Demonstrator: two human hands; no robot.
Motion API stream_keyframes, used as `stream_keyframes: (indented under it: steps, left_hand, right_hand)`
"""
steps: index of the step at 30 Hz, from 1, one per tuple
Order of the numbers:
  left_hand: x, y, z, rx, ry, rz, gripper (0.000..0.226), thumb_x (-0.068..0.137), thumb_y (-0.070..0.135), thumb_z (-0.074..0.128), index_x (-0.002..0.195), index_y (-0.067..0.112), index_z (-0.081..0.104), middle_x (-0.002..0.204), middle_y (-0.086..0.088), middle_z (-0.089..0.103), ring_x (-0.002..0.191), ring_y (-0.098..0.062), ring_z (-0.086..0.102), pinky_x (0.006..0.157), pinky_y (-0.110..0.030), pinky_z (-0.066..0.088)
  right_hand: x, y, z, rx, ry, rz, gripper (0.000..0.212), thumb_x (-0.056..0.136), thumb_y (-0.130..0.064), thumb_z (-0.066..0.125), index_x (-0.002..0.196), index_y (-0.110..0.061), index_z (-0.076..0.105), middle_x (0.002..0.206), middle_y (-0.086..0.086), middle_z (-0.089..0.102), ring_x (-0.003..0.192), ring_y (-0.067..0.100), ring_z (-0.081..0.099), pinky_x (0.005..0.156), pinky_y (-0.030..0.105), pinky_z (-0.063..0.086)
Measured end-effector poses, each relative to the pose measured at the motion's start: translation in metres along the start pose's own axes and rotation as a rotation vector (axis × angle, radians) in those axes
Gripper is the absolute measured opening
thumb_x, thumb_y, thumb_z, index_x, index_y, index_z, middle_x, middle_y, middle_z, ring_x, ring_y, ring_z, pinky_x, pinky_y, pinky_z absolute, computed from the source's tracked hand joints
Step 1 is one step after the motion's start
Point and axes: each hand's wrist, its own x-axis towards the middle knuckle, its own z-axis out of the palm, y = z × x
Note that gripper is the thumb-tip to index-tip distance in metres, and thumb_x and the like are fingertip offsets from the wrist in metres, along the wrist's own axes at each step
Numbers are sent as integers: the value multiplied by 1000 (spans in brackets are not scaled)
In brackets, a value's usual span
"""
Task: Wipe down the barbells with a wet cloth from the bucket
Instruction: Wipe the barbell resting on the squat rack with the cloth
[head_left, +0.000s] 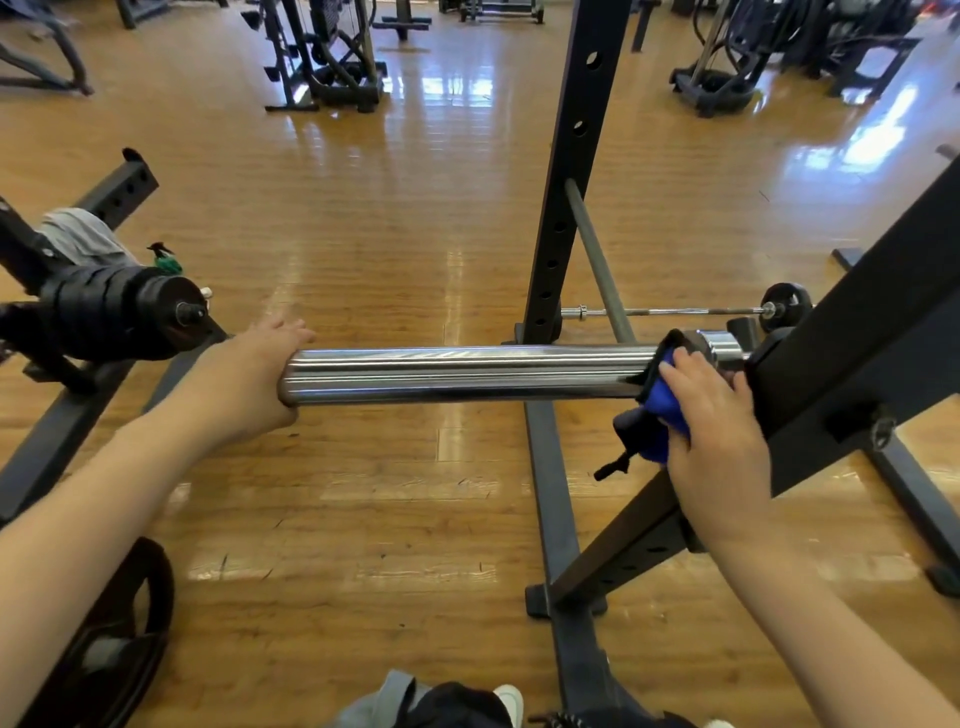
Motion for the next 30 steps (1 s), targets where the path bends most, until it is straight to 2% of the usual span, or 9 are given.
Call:
stream_keyframes:
  steps: [3,6,11,14,17,19,23,27,30]
  left_hand:
    - [-1,5,-5,-8,-52,-9,84,73,12,76,146,18,34,152,-1,32,143,-17,22,110,-37,28]
    - [4,4,-8,-11,-96,-13,89,73,14,76,148,19,28,153,-2,31,142,-18,23,110,-35,27]
    - [-15,-8,26,151,298,77,104,57,7,86,144,-1,29,148,-23,33,139,-38,24,115,-48,12]
    - [-29,-7,51,135,476,122,93,62,3,83,139,-4,33,144,-27,37,142,-29,17,117,-41,-1]
    - [-19,-12,59,167,611,186,56,80,4,65,131,-6,43,135,-28,48,131,-37,39,118,-40,6]
    - [-13,-15,59,148,638,218,45,84,5,52,127,-6,48,130,-28,52,124,-40,48,118,-39,11]
    - [-12,-14,59,80,641,195,50,77,-6,62,126,-8,51,131,-28,52,124,-40,48,118,-33,12]
    - [-7,-14,42,17,431,152,80,56,-10,81,129,-6,51,135,-25,49,128,-38,43,117,-28,10]
    - [-5,-13,29,2,285,156,91,57,-5,83,139,3,43,144,-17,42,136,-30,34,111,-37,19]
  right_hand:
    - [9,-2,7,-21,64,-9,50,69,18,63,117,4,60,123,20,60,120,35,52,109,55,22]
    - [21,-9,4,-7,-15,57,55,69,19,61,122,1,58,125,18,59,124,33,49,112,52,20]
    - [16,0,8,-117,-69,24,68,66,-4,81,127,-5,53,133,13,54,130,30,42,111,56,17]
    - [18,-1,14,-73,25,5,58,68,7,75,122,0,57,126,17,58,124,34,48,109,57,19]
    - [13,3,12,-42,65,-16,56,70,17,64,123,0,58,129,17,57,126,31,48,112,53,16]
    - [4,9,10,-4,94,-52,54,72,19,58,123,0,58,130,15,55,125,29,47,114,48,13]
    - [-6,15,12,34,117,-89,46,78,14,55,122,0,58,130,13,52,125,23,45,111,55,21]
    - [24,-4,11,84,135,39,43,79,8,65,121,2,58,116,18,64,127,8,33,108,59,19]
    - [24,-6,14,76,117,68,43,81,1,66,124,-1,56,120,15,63,122,26,49,112,53,11]
